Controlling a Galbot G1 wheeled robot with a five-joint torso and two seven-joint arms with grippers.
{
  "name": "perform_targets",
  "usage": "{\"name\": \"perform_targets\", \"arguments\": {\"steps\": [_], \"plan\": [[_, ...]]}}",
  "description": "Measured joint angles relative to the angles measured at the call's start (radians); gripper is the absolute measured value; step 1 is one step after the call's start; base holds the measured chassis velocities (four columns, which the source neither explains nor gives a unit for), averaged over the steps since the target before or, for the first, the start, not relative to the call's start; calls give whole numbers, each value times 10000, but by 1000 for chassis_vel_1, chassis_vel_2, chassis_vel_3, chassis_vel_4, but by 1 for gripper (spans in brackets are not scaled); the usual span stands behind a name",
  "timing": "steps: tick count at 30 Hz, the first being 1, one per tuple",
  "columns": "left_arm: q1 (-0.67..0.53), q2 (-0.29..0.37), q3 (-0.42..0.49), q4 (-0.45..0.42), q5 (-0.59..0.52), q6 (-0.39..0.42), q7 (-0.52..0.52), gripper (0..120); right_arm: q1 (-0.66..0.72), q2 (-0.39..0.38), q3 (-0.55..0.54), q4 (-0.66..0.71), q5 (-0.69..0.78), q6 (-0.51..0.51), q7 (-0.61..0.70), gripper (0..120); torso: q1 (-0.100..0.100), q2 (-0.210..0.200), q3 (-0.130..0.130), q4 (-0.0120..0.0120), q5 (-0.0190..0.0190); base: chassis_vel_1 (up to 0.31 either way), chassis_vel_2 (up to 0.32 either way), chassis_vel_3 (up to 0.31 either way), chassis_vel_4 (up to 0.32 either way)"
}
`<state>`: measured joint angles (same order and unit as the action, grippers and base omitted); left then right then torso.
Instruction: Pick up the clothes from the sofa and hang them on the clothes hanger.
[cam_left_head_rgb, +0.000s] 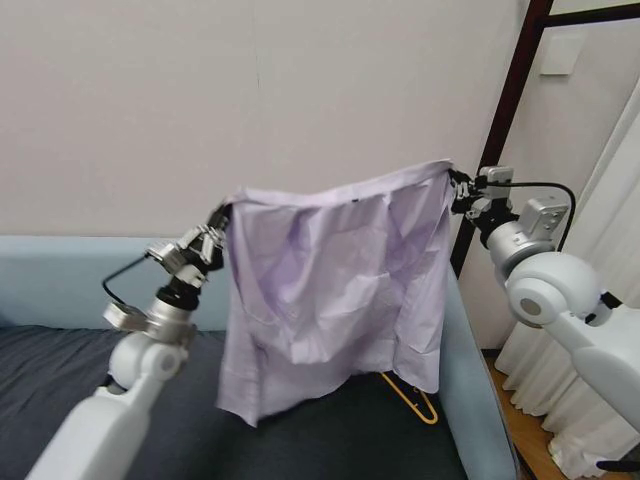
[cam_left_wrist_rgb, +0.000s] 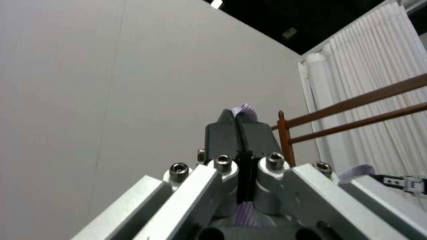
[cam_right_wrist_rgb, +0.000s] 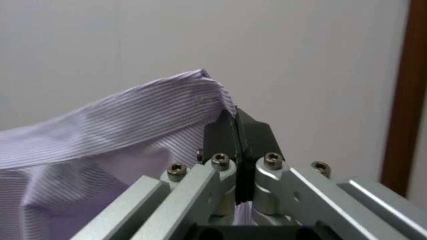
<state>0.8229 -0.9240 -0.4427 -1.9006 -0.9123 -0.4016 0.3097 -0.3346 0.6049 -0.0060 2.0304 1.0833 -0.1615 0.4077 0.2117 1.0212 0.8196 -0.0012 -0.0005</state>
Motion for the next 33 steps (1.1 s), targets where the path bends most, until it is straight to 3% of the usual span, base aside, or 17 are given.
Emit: {"name": "perform_targets", "arguments": {"steps": [5,8,11,14,15,19,20,24,26,29,33], "plan": [[199,777,-1038,-798,-306,294,-643,0,-248,-670,467,1297,621,5,-481,0,0,1,0,0,0,0,0,0,0],[834,1138,-2104,-1087,-147,498,-825,0,-1132,-1048,789,2486,469,-949,357,0,-1,2,-2,0,-2,0,0,0,0],[1399,1086,-2565,-1118,413,625,-929,0,-2125,-942,864,2908,-52,-1555,1013,0,-2,3,-3,0,0,0,0,0,0],[2510,302,-2811,-1062,2048,993,-1375,0,-4135,-60,795,2873,-1139,-2108,1656,0,-1,2,0,2,5,0,0,0,0],[2510,302,-2811,-1062,2048,993,-1375,0,-4135,-60,795,2873,-1139,-2108,1656,0,-1,2,0,2,5,0,0,0,0],[3968,-1371,-2536,-863,4079,1240,-1614,0,-6244,1290,529,1871,-2141,-1922,1633,0,-1,1,2,-3,6,0,0,0,0],[3968,-1371,-2536,-863,4079,1240,-1614,0,-6244,1290,529,1871,-2141,-1922,1633,0,-1,1,2,-3,6,0,0,0,0],[4602,-2615,-1880,-667,5150,1130,-1393,0,-6691,2290,98,1083,-2738,-1046,835,0,-1,1,1,1,3,0,0,0,0],[4705,-2907,-1713,-573,5405,1078,-1149,0,-6729,2533,9,948,-2874,-877,588,0,0,1,1,0,6,0,0,0,0],[4876,-3316,-1525,-289,5941,1027,-513,0,-6876,2922,-97,641,-3331,-658,-167,0,0,1,1,1,2,0,0,0,0],[4844,-3390,-1614,123,6100,999,-275,0,-6924,3053,-186,216,-3755,-550,-643,0,0,1,1,0,3,0,0,0,0]]}}
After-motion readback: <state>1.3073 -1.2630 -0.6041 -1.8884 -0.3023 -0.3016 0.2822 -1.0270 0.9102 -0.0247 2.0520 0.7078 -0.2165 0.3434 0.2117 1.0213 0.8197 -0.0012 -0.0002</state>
